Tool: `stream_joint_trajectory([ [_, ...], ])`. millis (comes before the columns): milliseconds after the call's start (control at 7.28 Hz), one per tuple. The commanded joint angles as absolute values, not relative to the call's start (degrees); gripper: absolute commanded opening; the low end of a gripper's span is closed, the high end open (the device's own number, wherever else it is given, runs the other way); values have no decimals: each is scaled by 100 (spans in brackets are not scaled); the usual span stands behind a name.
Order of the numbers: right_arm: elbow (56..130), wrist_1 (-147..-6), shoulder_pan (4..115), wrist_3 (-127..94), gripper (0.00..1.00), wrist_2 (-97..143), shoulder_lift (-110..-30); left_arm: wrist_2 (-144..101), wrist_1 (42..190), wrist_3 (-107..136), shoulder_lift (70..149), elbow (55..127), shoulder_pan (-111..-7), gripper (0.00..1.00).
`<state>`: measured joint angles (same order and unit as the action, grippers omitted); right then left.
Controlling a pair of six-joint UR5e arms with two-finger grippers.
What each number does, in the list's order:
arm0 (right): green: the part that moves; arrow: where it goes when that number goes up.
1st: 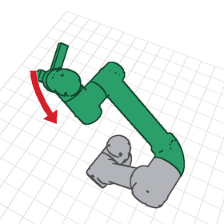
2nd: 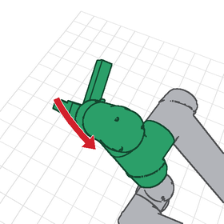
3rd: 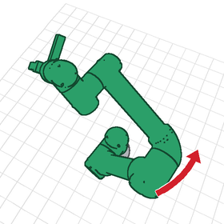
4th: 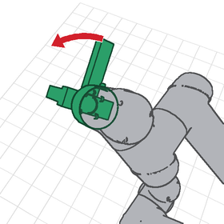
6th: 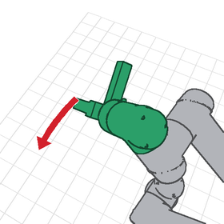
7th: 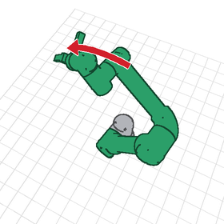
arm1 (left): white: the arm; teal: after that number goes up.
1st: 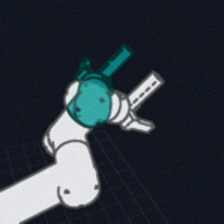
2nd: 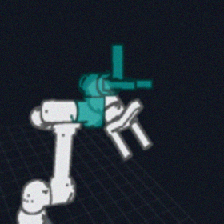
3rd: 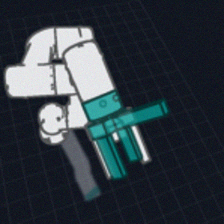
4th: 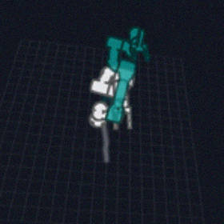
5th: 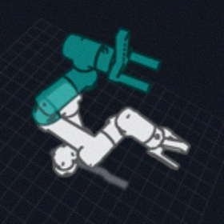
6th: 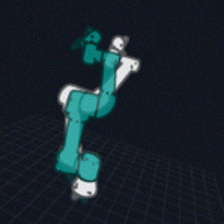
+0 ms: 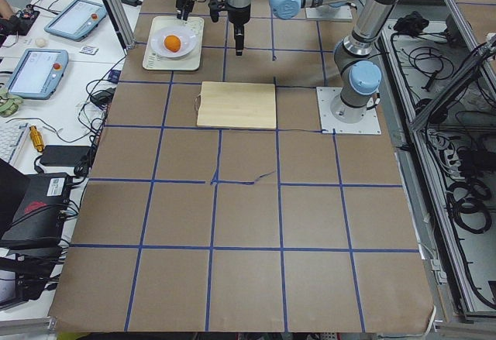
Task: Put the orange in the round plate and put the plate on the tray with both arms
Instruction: 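Set the bowl down on the tray, release, and raise the right gripper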
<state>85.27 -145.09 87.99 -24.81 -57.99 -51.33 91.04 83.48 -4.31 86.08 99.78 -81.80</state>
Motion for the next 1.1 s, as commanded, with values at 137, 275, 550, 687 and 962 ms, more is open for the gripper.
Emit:
stream_joint_trajectory([
  [137,8254,-12602,8876,-683,100,-7926,-6455,9105,8358,-431,8604,9976,-8174,100],
  [275,8244,-11733,9042,-398,100,-8493,-6999,9105,8358,-431,8604,9976,-8174,100],
  [550,8297,-10158,9535,-369,100,-9375,-7915,9097,8350,-431,8604,9976,-8174,100],
  [687,8297,-9699,9467,-343,100,-9334,-8163,9105,8358,-431,8604,9976,-8174,100],
  [962,8297,-9659,9370,-360,100,-9168,-8191,9097,8358,-431,8604,9976,-8174,100],
])
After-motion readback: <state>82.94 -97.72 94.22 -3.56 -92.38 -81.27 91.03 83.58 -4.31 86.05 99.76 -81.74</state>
